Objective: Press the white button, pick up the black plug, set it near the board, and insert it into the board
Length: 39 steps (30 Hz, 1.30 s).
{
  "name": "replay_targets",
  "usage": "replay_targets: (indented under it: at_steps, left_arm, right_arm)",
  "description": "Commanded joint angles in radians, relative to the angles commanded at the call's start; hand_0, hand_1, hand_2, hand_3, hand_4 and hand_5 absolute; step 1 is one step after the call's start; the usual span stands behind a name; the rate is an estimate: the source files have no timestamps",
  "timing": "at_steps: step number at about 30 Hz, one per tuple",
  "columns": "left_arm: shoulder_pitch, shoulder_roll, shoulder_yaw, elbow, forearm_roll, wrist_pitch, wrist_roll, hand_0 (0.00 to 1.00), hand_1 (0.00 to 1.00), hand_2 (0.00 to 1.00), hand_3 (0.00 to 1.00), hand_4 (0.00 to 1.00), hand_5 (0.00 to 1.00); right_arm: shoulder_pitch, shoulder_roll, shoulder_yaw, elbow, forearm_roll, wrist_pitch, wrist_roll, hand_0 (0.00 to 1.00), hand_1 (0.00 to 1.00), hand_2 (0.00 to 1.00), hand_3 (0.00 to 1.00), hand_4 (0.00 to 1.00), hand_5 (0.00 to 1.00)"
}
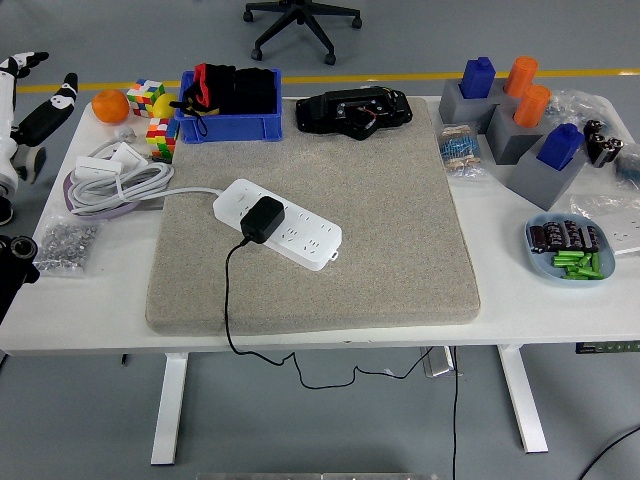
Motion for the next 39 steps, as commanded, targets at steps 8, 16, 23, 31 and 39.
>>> replay_targets:
  at_steps: [8,16,23,31,39]
  left_arm:
    - [0.032,-0.037,-0.094,-0.026,0.007,-0.016,-0.004,0.902,0.919,0.868,0.81,0.758,0.558]
    - [0.075,-0.064,-0.161,-0.083,0.001,-0.011,-0.018,0.9,0.915,0.862,0.795,0.742,0.532]
    - [0.131,-0.069,-0.24,-0.121,-0.001,-0.012,-0.025,0.899,0.912,0.859,0.792,0.75,0.528]
    - [0.161,-0.065,-0.273,-0.137,-0.056,-0.004,-0.041,0.898,0.907,0.855,0.785,0.764,0.499]
    - [0.194,-0.081,-0.27,-0.158,-0.053,-0.005,-0.037,0.896,0.905,0.853,0.781,0.769,0.503]
  right_arm:
    - [0.009,-0.006,0.006,0.002,-0.002,0.0,-0.001,0.566,0.518,0.536,0.551,0.641,0.353]
    - [0.026,-0.01,0.011,0.004,-0.006,0.005,-0.006,0.566,0.52,0.537,0.553,0.652,0.346]
    - [0.043,-0.017,0.009,0.004,-0.009,0.008,-0.01,0.57,0.521,0.538,0.554,0.642,0.353]
    - [0.07,-0.025,-0.007,0.001,-0.006,0.013,-0.014,0.57,0.523,0.539,0.553,0.642,0.357]
    - [0.067,-0.029,-0.006,-0.001,-0.008,0.015,-0.014,0.572,0.523,0.544,0.556,0.641,0.356]
